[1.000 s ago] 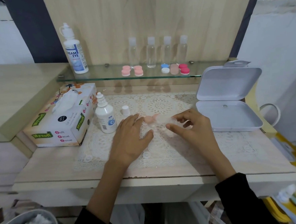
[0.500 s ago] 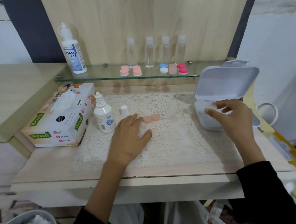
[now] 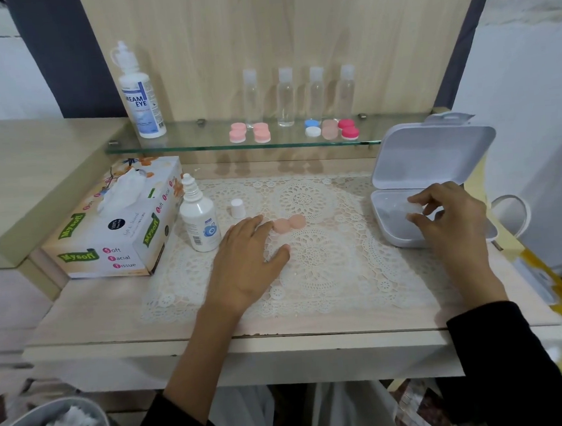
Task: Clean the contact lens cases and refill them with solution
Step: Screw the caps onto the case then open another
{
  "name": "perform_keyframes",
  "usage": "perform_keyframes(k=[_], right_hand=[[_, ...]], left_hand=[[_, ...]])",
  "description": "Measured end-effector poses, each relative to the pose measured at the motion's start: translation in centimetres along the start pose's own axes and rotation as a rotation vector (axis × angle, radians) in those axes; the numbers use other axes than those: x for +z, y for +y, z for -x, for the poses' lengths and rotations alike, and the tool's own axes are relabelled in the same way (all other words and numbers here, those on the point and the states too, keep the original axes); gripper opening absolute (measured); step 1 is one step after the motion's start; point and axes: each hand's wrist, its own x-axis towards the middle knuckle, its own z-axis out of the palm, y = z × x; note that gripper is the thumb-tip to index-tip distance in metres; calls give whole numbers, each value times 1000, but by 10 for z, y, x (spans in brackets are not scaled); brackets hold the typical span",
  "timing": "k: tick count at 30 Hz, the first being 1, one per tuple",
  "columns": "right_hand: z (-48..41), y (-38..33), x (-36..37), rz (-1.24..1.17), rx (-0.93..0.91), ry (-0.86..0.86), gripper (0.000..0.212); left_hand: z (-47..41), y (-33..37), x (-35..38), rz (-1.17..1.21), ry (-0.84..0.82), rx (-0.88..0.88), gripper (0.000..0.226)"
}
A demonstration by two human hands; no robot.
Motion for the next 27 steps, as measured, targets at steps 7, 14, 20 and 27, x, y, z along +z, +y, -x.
perform_keyframes(k=[7, 14, 20, 27], right_hand=[[1, -1, -2, 29, -20, -2, 22], [3, -5, -2, -23, 82, -12, 23], [5, -26, 6, -170, 181, -8, 29], [21, -73, 36, -304, 97, -256, 16]], left_hand=[[0, -1, 0, 4, 4, -1, 57], [-1, 0, 0, 14, 2, -3, 57], [0, 1, 0, 19, 2, -5, 56], [-1, 0, -1, 46, -2, -5, 50]])
